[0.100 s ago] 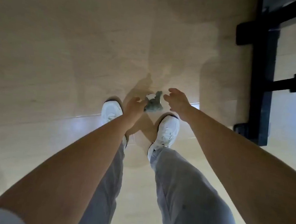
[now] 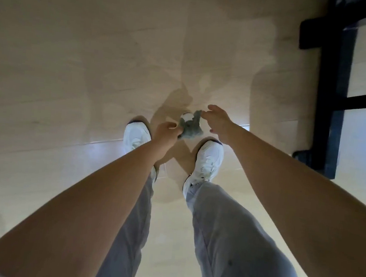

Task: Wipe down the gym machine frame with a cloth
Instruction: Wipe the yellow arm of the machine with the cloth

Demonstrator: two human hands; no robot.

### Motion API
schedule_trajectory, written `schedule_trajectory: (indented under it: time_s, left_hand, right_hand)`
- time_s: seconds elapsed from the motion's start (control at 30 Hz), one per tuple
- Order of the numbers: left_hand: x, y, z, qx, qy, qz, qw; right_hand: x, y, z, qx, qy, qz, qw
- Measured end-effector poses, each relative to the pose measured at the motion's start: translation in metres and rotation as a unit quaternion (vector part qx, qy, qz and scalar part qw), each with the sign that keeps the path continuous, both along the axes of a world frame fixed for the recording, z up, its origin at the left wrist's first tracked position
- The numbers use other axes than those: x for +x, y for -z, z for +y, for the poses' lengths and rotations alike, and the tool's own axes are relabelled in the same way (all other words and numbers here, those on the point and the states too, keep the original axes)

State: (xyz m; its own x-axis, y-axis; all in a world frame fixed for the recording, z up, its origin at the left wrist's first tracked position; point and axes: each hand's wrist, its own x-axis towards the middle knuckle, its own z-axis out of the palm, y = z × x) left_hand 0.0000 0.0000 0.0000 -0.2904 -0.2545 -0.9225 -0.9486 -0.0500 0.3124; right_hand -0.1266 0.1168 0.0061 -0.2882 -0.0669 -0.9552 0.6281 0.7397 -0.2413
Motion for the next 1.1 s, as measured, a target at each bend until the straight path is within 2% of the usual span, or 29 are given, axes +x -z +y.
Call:
schedule_trajectory:
  time_s: [0.1, 0.2, 0.37, 0.43, 0.53, 0.67, 0.73, 0.87, 1.0, 1.1]
  left_hand:
    - [0.004, -0.005, 0.000, -0.042, -0.017, -0.044, 0.998]
    - [-0.003, -0.022, -0.006, -0.093, -0.004, -0.099, 0.991]
    - [-0.016, -0.047, -0.010, -0.065, 0.019, -0.060, 0.996]
    - [-0.016, -0.074, -0.013, -0.038, -0.025, -0.028, 0.999]
    - [-0.009, -0.130, -0.014, -0.003, -0.103, 0.033, 0.994]
    - [-0.001, -0.215, -0.017, -0.004, -0.161, 0.105, 0.981]
    - [0.000, -0.258, -0.026, -0.011, -0.190, 0.139, 0.972]
    - [-0.007, -0.348, -0.049, -0.005, -0.149, 0.214, 0.965]
    - [-0.015, -0.440, -0.070, 0.012, -0.025, 0.272, 0.962]
    - [-0.020, -0.508, -0.087, 0.022, 0.070, 0.291, 0.954]
  right_hand:
    - [0.003, -0.002, -0.007, 0.005, -0.036, -0.010, 0.999]
    - [0.008, -0.017, -0.010, 0.029, -0.094, 0.051, 0.994]
    - [0.010, -0.045, -0.012, 0.032, -0.165, 0.104, 0.980]
    - [0.011, -0.067, -0.009, 0.025, -0.099, 0.101, 0.990]
    - [0.021, -0.120, -0.002, -0.011, 0.076, 0.058, 0.995]
    - [0.033, -0.209, 0.006, -0.080, 0.217, 0.007, 0.973]
    - [0.032, -0.259, 0.006, -0.116, 0.243, 0.006, 0.963]
    - [0.032, -0.361, -0.003, -0.154, 0.190, -0.002, 0.970]
    - [0.030, -0.457, -0.017, -0.207, -0.018, 0.037, 0.978]
    - [0.029, -0.520, -0.025, -0.255, -0.085, 0.084, 0.959]
